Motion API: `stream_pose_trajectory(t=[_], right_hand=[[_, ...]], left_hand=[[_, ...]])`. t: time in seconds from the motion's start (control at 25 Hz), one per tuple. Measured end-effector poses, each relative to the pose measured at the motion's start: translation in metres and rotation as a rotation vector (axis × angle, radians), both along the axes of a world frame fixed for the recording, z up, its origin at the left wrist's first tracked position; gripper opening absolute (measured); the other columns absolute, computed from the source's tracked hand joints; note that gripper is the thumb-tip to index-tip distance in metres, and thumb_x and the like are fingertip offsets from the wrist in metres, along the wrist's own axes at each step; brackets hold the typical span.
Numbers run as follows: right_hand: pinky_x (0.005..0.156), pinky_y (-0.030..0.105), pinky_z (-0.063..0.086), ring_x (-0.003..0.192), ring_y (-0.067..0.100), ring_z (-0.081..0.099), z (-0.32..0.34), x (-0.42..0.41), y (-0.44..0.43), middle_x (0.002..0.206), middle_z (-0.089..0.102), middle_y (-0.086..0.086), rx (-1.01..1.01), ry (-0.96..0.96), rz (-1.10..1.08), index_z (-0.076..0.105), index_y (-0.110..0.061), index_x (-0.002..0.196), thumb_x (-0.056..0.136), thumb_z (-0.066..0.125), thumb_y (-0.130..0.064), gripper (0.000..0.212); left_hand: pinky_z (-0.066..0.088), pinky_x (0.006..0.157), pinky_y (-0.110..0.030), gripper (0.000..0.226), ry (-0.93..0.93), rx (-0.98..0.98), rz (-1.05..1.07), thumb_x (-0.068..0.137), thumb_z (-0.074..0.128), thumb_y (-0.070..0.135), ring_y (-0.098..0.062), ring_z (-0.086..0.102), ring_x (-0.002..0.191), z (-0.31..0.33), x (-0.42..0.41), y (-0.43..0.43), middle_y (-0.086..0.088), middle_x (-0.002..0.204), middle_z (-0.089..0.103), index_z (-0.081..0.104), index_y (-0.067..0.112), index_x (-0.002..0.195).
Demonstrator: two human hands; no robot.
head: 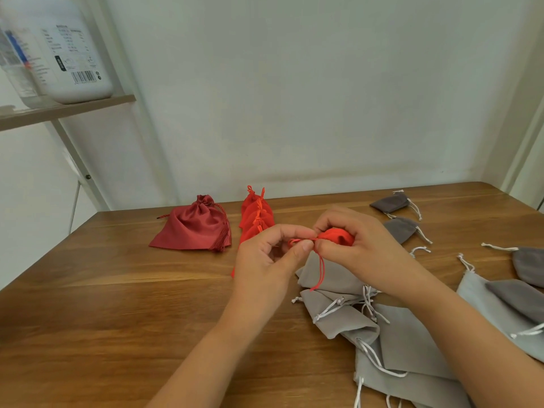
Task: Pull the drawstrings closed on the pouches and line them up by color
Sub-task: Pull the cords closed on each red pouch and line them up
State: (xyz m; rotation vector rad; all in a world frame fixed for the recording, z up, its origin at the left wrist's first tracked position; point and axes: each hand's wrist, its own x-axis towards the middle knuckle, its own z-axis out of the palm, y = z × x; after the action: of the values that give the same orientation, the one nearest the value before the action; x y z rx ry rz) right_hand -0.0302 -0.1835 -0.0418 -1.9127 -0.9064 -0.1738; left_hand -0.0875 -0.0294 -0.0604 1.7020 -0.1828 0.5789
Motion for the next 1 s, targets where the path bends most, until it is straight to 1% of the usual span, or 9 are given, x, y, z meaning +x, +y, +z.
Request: stream_pose_trajectory(t=[0.08,0.16,0.28,0.44,0.6,0.76,0.84,0.92,1.0], right_hand=[[0.060,0.014,0.036,0.067,0.005,0.050,-0.002,-0.001,0.001,0.074,0.056,-0.011,-0.015,-0.003,0.004,0.064,-0.024,0.074,0.070,0.060,-0.041,0.018],[0.058,0.013,0.034,0.062,0.002,0.046,-0.005,-0.002,0.003,0.070,0.052,-0.013,-0.029,-0.014,0.002,0.060,-0.025,0.069,0.069,0.057,-0.044,0.019],[0.058,0.014,0.034,0.061,0.003,0.045,-0.008,-0.003,0.004,0.067,0.050,-0.010,-0.045,-0.030,-0.035,0.059,-0.021,0.069,0.072,0.063,-0.036,0.016],[0.058,0.016,0.035,0.064,0.007,0.046,-0.013,0.000,0.004,0.068,0.051,-0.007,-0.121,-0.073,-0.062,0.060,-0.012,0.071,0.075,0.069,-0.018,0.011],[0.058,0.018,0.036,0.066,0.009,0.047,-0.017,-0.002,0.007,0.068,0.050,-0.006,-0.160,-0.095,-0.046,0.058,-0.013,0.069,0.071,0.066,-0.021,0.012],[0.060,0.017,0.033,0.070,0.010,0.047,-0.017,-0.003,0.008,0.069,0.049,-0.008,-0.214,-0.133,-0.075,0.058,-0.014,0.070,0.076,0.065,-0.025,0.015],[0.062,0.016,0.030,0.070,0.009,0.046,-0.016,-0.006,0.010,0.067,0.047,-0.009,-0.240,-0.232,-0.107,0.056,-0.020,0.067,0.086,0.053,-0.035,0.025],[0.061,0.022,0.031,0.065,0.011,0.046,-0.014,-0.008,0.011,0.061,0.048,-0.006,-0.190,-0.288,-0.181,0.053,-0.028,0.060,0.095,0.035,-0.045,0.042],[0.060,0.026,0.034,0.065,0.010,0.050,-0.011,-0.009,0.011,0.063,0.052,-0.004,-0.108,-0.282,-0.284,0.059,-0.021,0.062,0.095,0.038,-0.046,0.047]], left_hand=[[0.038,0.057,-0.012,0.017,-0.006,0.042,0.099,0.078,0.074,0.006,0.000,0.046,0.059,0.000,-0.002,-0.003,0.012,0.058,0.058,0.074,0.022,0.084],[0.032,0.055,-0.011,0.019,-0.015,0.131,0.170,0.077,0.075,0.010,-0.002,0.038,0.055,0.000,-0.003,-0.004,0.020,0.051,0.046,0.074,0.028,0.083],[0.032,0.056,-0.010,0.023,-0.045,0.363,0.238,0.079,0.075,0.015,-0.002,0.040,0.056,0.001,-0.004,-0.002,0.026,0.057,0.048,0.072,0.037,0.087],[0.033,0.061,-0.006,0.015,-0.061,0.565,0.266,0.078,0.074,0.012,0.009,0.047,0.064,0.001,-0.003,-0.002,0.039,0.068,0.052,0.074,0.024,0.088],[0.037,0.064,-0.008,0.012,-0.016,0.633,0.246,0.077,0.073,0.012,0.012,0.049,0.071,-0.003,0.000,0.001,0.023,0.056,0.047,0.071,0.021,0.084],[0.034,0.066,-0.007,0.010,-0.002,0.706,0.231,0.080,0.070,0.012,0.010,0.048,0.069,-0.002,0.001,0.004,0.021,0.068,0.050,0.071,0.018,0.088],[0.032,0.065,-0.012,0.007,-0.058,0.770,0.225,0.083,0.065,0.012,-0.001,0.046,0.070,-0.003,0.002,0.006,0.016,0.076,0.051,0.068,0.016,0.089],[0.029,0.067,-0.014,0.005,-0.128,0.808,0.207,0.085,0.060,0.014,-0.003,0.041,0.074,-0.005,0.001,0.006,0.014,0.080,0.046,0.061,0.016,0.089],[0.031,0.068,-0.012,0.002,-0.161,0.799,0.187,0.085,0.056,0.015,-0.001,0.038,0.075,-0.005,0.000,0.005,0.015,0.080,0.043,0.056,0.017,0.087]])
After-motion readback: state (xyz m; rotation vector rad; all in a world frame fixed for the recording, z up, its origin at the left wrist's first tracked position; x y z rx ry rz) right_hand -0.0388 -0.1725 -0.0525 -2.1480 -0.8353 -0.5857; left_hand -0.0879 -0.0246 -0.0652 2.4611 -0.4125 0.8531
